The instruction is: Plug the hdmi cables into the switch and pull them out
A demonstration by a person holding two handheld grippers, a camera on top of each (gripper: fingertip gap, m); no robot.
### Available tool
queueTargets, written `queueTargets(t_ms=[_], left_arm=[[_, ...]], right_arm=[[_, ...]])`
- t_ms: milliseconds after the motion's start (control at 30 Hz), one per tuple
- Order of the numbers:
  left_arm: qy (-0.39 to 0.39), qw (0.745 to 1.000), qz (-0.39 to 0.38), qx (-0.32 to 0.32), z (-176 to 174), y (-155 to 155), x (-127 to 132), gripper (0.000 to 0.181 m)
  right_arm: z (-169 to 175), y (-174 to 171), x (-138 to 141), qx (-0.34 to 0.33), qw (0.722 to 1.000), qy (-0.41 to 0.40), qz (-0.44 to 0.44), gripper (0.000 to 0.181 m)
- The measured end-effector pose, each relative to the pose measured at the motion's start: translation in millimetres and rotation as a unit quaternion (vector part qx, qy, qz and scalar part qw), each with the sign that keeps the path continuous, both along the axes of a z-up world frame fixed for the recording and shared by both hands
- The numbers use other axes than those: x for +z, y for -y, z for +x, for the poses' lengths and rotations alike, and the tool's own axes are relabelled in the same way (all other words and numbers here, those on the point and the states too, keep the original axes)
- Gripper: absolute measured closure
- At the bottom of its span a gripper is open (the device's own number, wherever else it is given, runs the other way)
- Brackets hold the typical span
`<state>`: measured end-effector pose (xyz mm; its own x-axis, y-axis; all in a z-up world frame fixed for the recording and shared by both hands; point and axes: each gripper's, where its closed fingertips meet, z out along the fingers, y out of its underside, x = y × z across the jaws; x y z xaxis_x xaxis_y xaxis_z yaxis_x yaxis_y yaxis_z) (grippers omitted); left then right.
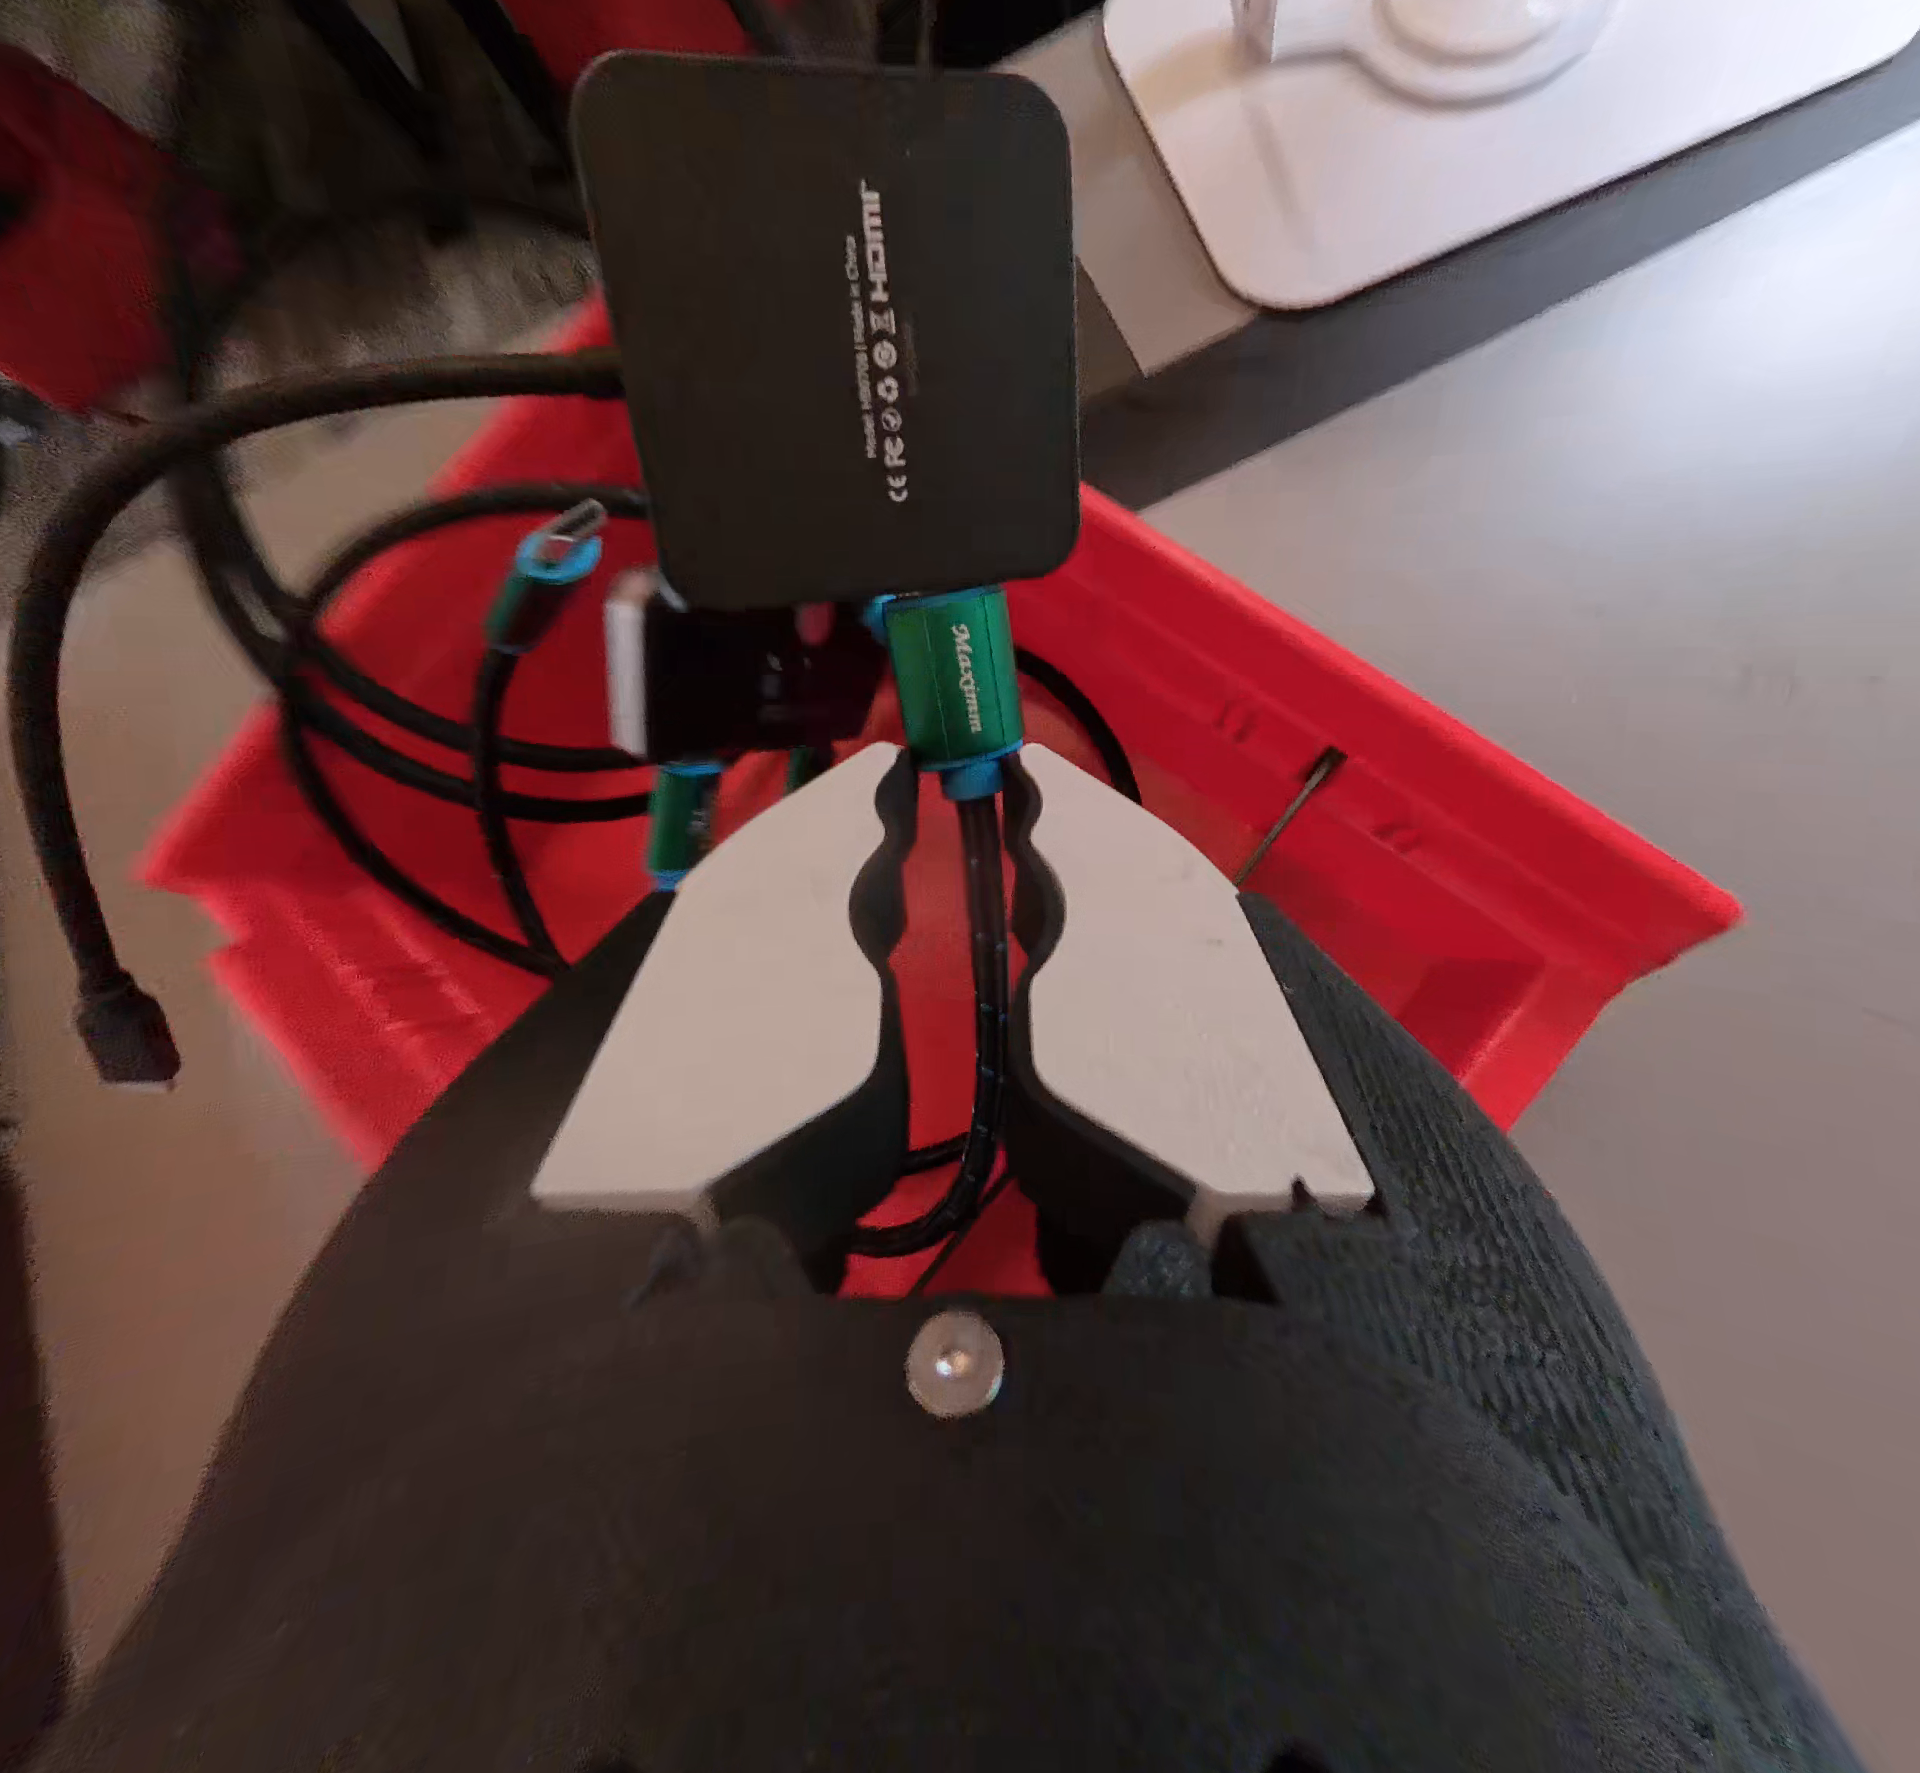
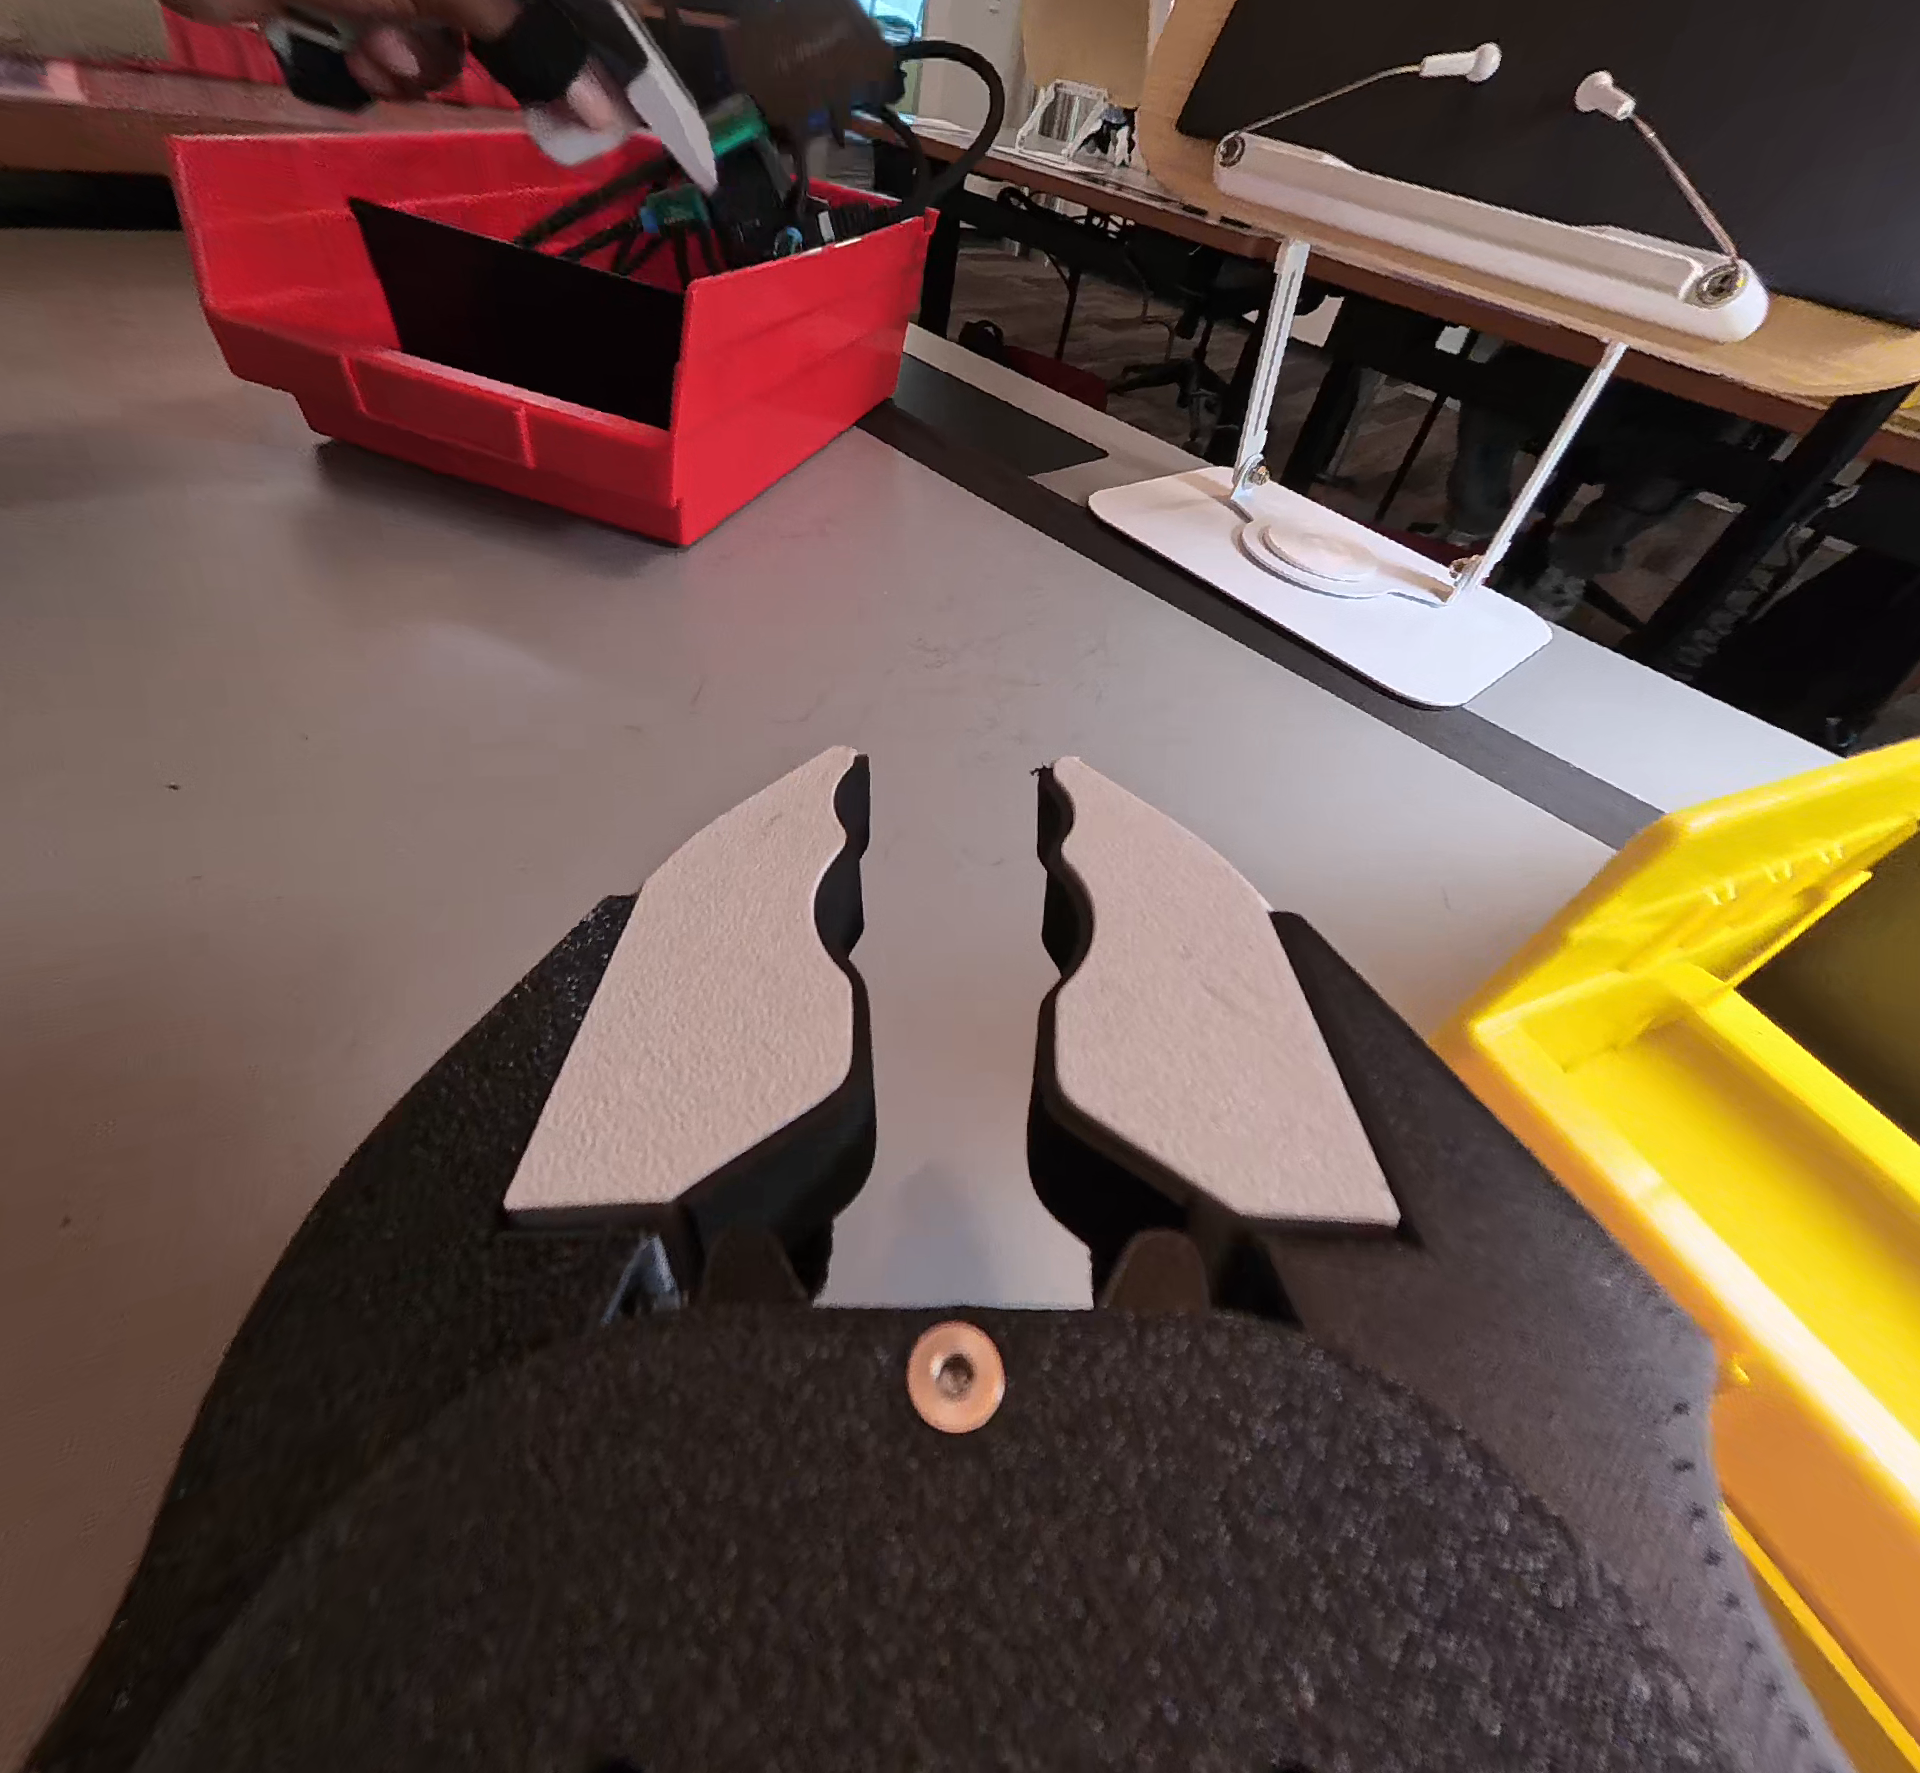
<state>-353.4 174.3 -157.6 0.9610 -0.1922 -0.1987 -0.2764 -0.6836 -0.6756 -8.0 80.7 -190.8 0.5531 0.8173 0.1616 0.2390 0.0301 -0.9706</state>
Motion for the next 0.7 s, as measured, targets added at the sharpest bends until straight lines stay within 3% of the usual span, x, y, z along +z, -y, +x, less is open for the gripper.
queueTargets(t_ms=[200, 367, 467, 567, 633, 700], left_arm=[[-0.050, 0.987, 0.148, -0.036, 21.7, 26.8, 105.6, 0.165], [-0.090, 0.954, 0.264, -0.112, 91.1, 59.7, 166.1, 0.165], [-0.107, 0.930, 0.311, -0.165, 140.0, 75.4, 175.7, 0.165], [-0.122, 0.906, 0.338, -0.222, 182.5, 84.9, 165.6, 0.165], [-0.122, 0.893, 0.345, -0.263, 205.7, 88.0, 149.1, 0.165], [-0.131, 0.873, 0.346, -0.319, 225.3, 89.5, 127.3, 0.165]], right_arm=[[-3.4, -2.9, 0.0, 0.003, 1.000, -0.013, -0.021, 0.151], [-20.5, 3.7, 48.9, 0.032, 0.999, -0.041, -0.005, 0.145], [-36.4, 11.5, 107.0, 0.065, 0.993, -0.095, 0.001, 0.143], [-47.4, 9.9, 159.5, 0.089, 0.985, -0.145, -0.008, 0.140], [-49.3, 5.0, 180.2, 0.100, 0.982, -0.162, -0.020, 0.136], [-47.6, 2.8, 183.9, 0.114, 0.979, -0.163, -0.033, 0.131]])
